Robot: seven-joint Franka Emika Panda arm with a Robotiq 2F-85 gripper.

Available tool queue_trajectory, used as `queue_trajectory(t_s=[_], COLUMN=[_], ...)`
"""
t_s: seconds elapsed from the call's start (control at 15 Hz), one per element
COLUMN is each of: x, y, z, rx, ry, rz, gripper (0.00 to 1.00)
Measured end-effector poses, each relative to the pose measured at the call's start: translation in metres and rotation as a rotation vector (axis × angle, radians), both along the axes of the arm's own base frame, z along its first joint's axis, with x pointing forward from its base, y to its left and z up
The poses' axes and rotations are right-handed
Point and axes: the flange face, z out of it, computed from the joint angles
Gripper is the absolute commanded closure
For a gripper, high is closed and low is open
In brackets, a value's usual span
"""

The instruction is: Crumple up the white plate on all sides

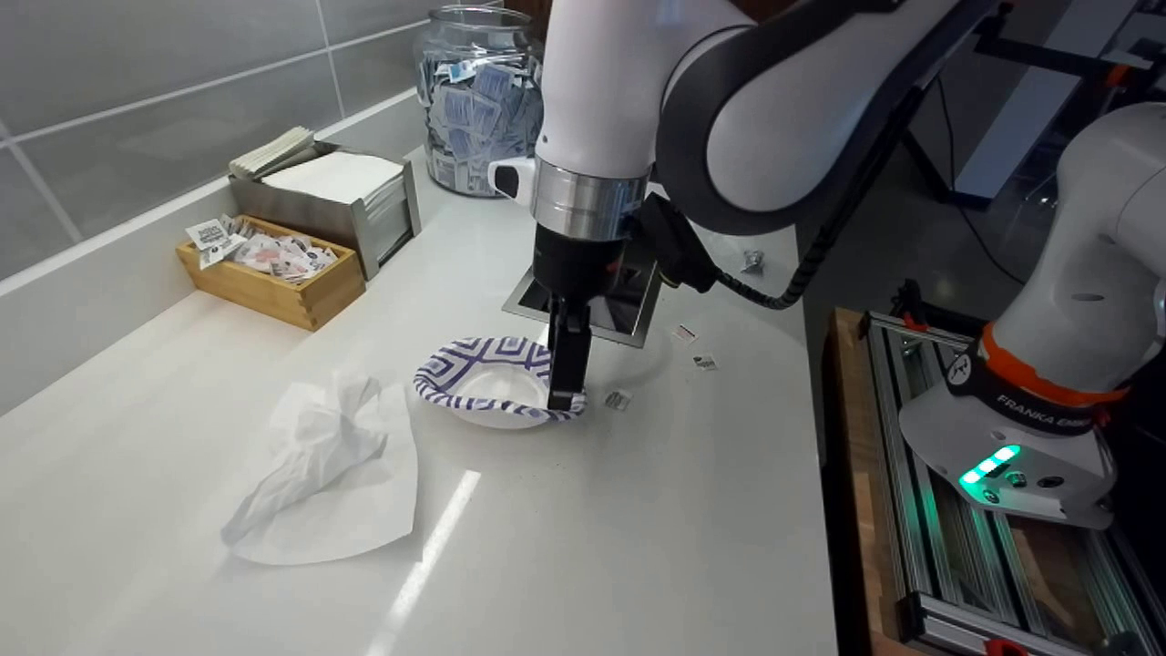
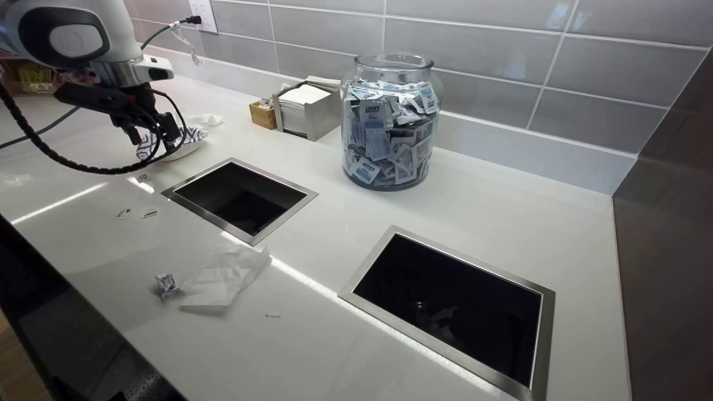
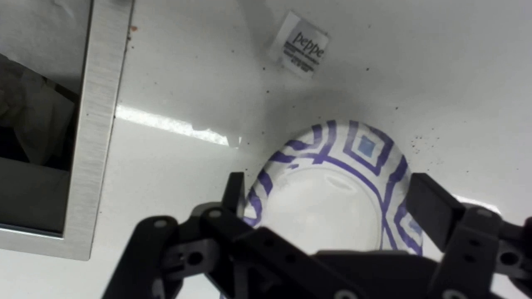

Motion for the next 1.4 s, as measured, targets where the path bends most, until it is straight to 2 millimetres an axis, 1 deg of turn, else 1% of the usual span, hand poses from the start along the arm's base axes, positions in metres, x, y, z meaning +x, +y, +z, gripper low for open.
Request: queue_trajectory(t_s=[0.27, 0.47, 0.67, 0.93, 1.4], x=[-0.008, -0.009, -0.005, 0.003, 0.012], y=[0.005, 0.006, 0.006, 0.004, 0.002], z=[-0.007, -0.007, -0.002, 0.006, 0.013], rx=[-0.001, -0.001, 0.012, 0.051, 0.085], ry=[-0.002, -0.003, -0.040, -0.093, -0.112], rz=[0.013, 0.015, -0.002, -0.084, -0.203], gripper=[0.00, 0.00, 0.00, 0.00, 0.00])
